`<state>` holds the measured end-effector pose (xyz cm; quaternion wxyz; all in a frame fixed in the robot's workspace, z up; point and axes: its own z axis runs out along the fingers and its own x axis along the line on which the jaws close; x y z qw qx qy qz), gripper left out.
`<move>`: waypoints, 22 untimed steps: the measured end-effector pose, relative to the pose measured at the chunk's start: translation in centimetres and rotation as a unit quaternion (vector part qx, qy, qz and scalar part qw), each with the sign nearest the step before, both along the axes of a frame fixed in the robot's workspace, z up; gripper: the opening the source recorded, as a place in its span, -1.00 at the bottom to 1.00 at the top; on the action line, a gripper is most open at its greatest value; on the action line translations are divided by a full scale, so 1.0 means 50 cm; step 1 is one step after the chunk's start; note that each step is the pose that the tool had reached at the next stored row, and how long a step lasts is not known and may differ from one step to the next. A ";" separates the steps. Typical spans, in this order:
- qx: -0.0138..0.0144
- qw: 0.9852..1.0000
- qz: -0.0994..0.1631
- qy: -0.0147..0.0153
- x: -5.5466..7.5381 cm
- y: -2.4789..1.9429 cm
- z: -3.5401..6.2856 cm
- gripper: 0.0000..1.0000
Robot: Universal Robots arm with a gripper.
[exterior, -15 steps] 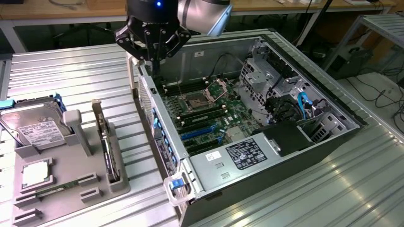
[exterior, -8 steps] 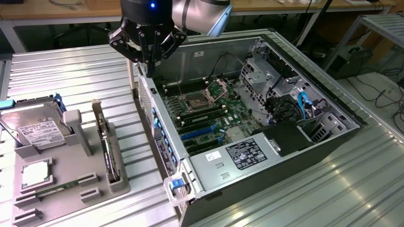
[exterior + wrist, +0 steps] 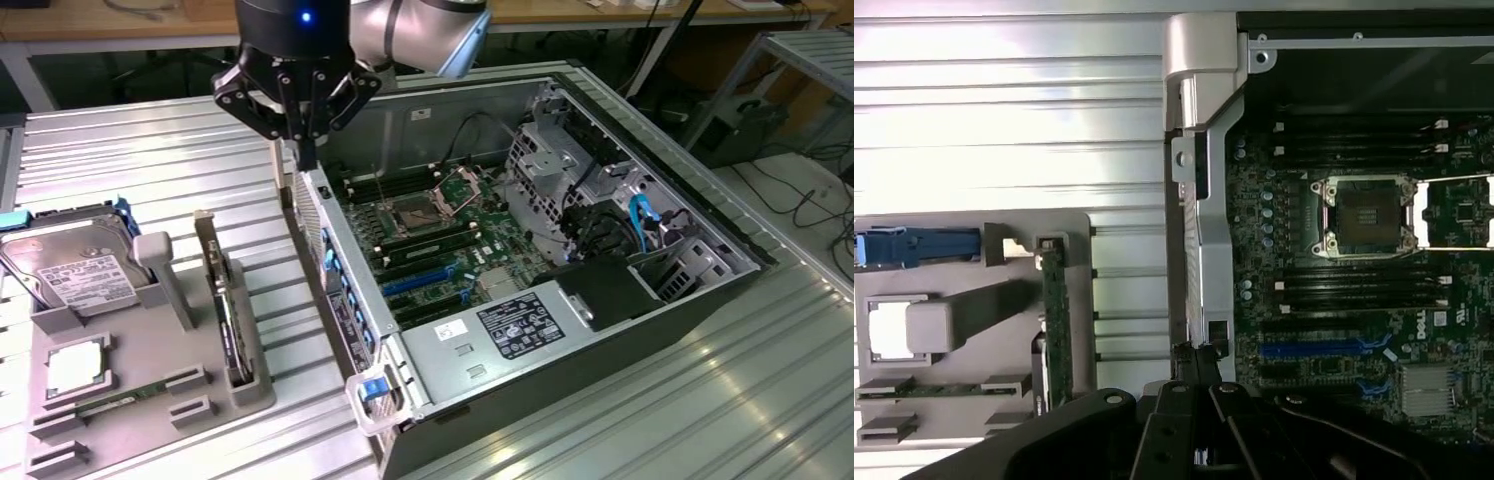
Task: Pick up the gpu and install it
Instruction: 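Reach for the gpu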
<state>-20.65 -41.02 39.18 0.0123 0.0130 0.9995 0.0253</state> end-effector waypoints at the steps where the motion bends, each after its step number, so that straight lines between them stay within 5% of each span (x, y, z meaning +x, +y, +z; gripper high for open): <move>1: 0.000 1.000 0.001 0.000 -0.003 -0.0010 0.000 -0.79; 22: 0.000 1.000 0.019 0.000 -0.073 -0.0266 -0.005 -0.79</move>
